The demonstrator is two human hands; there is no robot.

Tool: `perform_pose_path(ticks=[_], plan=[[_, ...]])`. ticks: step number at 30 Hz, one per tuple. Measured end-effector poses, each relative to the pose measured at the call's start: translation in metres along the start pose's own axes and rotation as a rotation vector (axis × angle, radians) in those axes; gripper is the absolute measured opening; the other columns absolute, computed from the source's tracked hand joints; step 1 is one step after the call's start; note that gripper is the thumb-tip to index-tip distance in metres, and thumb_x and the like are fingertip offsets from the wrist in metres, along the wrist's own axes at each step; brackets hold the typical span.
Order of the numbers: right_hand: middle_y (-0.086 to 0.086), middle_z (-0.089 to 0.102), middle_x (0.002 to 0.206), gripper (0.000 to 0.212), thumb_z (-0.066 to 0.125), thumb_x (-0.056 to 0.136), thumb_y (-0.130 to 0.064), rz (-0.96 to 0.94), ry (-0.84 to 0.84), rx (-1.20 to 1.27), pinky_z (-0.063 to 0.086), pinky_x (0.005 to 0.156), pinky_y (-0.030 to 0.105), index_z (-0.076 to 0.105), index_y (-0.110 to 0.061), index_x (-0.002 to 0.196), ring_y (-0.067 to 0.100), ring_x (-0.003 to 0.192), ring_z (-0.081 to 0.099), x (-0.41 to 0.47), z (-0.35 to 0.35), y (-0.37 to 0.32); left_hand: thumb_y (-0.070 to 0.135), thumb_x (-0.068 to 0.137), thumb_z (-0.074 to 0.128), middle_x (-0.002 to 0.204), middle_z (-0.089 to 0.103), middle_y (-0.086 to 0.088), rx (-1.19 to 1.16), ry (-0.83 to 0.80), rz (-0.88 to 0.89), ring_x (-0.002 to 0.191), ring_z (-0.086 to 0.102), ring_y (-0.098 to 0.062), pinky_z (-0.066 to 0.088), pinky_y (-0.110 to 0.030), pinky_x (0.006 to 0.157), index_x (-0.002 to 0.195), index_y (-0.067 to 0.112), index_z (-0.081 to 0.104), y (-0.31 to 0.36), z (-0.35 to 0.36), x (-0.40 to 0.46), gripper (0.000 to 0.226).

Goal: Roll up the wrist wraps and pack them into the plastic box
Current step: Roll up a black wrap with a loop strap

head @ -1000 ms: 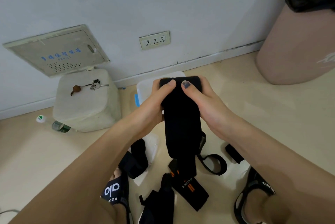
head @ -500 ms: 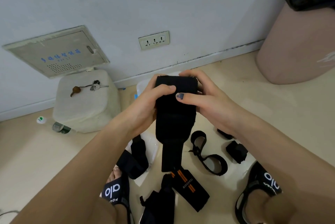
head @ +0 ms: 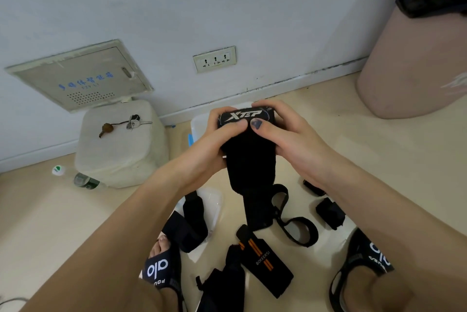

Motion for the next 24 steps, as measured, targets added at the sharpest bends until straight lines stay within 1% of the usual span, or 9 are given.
perform_pose_path(ticks=[2, 4, 7, 10, 13, 16, 20, 22, 24], plan=[[0.003, 0.070, 0.120, 0.036, 0.070, 0.089, -0.034, -0.034, -0.008, -0.014, 0.056, 0.101, 0.052, 0.064, -0.035, 0.124, 0.026, 0.113, 0.069, 0.000, 0.000, -0.001, 0.043, 0.089, 0.064, 0.138, 0.064, -0.009, -0.002, 0.009, -0.012, 0.123, 0.066, -0.025, 0.051, -0.051, 0.105, 0.135, 0.027, 0.047, -0.001, 0.000, 0.000, 0.051], [0.002, 0.068, 0.121, 0.035, 0.071, 0.092, -0.026, -0.067, -0.021, -0.011, 0.057, 0.100, 0.049, 0.063, -0.036, 0.126, 0.024, 0.112, 0.069, 0.000, -0.001, -0.001, 0.039, 0.089, 0.065, 0.136, 0.064, -0.013, 0.002, 0.038, 0.009, 0.122, 0.067, -0.028, 0.050, -0.052, 0.108, 0.135, 0.023, 0.048, 0.002, -0.001, 0.000, 0.052], [0.000, 0.065, 0.126, 0.045, 0.071, 0.096, -0.015, -0.061, -0.036, -0.003, 0.057, 0.100, 0.045, 0.058, -0.035, 0.134, 0.019, 0.112, 0.070, -0.001, -0.001, -0.001, 0.028, 0.085, 0.066, 0.124, 0.067, -0.010, 0.011, 0.056, 0.059, 0.108, 0.070, -0.023, 0.055, -0.043, 0.098, 0.122, 0.028, 0.057, 0.008, -0.004, 0.001, 0.038], [0.002, 0.065, 0.130, 0.056, 0.075, 0.092, -0.018, 0.020, -0.057, 0.011, 0.059, 0.098, 0.046, 0.052, -0.033, 0.141, 0.018, 0.114, 0.070, 0.000, -0.001, 0.004, 0.019, 0.083, 0.065, 0.112, 0.069, -0.001, 0.034, 0.048, 0.104, 0.101, 0.070, -0.020, 0.056, -0.036, 0.088, 0.119, 0.031, 0.058, 0.012, -0.007, 0.001, 0.039], [0.002, 0.072, 0.123, 0.047, 0.071, 0.095, -0.036, 0.109, -0.105, 0.013, 0.061, 0.092, 0.043, 0.053, -0.033, 0.138, 0.017, 0.109, 0.073, -0.002, 0.006, 0.008, 0.013, 0.079, 0.066, 0.116, 0.065, -0.010, 0.078, 0.041, 0.157, 0.098, 0.068, -0.022, 0.056, -0.033, 0.083, 0.123, 0.031, 0.054, 0.017, -0.007, -0.001, 0.049], [-0.003, 0.075, 0.118, 0.044, 0.060, 0.096, -0.053, 0.176, -0.086, 0.060, 0.063, 0.084, 0.041, 0.057, -0.032, 0.135, 0.018, 0.103, 0.075, -0.002, 0.010, 0.011, 0.011, 0.076, 0.068, 0.120, 0.060, -0.022, 0.148, 0.017, 0.203, 0.100, 0.064, -0.027, 0.054, -0.036, 0.085, 0.123, 0.034, 0.052, 0.021, -0.003, -0.004, 0.054], [0.003, 0.075, 0.118, 0.034, 0.059, 0.102, -0.042, 0.144, -0.061, 0.109, 0.060, 0.076, 0.033, 0.060, -0.025, 0.131, 0.018, 0.101, 0.076, -0.001, 0.011, 0.008, 0.007, 0.074, 0.068, 0.116, 0.057, -0.021, 0.165, 0.001, 0.197, 0.098, 0.064, -0.030, 0.054, -0.044, 0.086, 0.119, 0.038, 0.049, 0.020, -0.001, -0.005, 0.058], [0.008, 0.075, 0.117, 0.029, 0.061, 0.102, -0.033, 0.105, -0.041, 0.123, 0.062, 0.082, 0.039, 0.061, -0.020, 0.128, 0.021, 0.100, 0.076, -0.001, 0.010, 0.006, 0.010, 0.075, 0.067, 0.118, 0.057, -0.015, 0.165, -0.006, 0.157, 0.099, 0.066, -0.031, 0.056, -0.045, 0.083, 0.119, 0.039, 0.047, 0.016, 0.000, -0.004, 0.057], [0.012, 0.074, 0.117, 0.027, 0.066, 0.100, -0.028, 0.057, -0.012, 0.096, 0.061, 0.091, 0.049, 0.061, -0.018, 0.125, 0.026, 0.103, 0.075, -0.001, 0.007, 0.004, 0.020, 0.079, 0.070, 0.128, 0.059, -0.010, 0.062, 0.010, 0.062, 0.109, 0.068, -0.032, 0.060, -0.048, 0.084, 0.125, 0.035, 0.048, 0.008, -0.002, -0.002, 0.053]])
Point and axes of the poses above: each hand's wrist, its own x-axis towards the middle knuckle, its own z-axis out of the palm, y = z × x, the point moved 6 cm from there along x, towards the middle knuckle
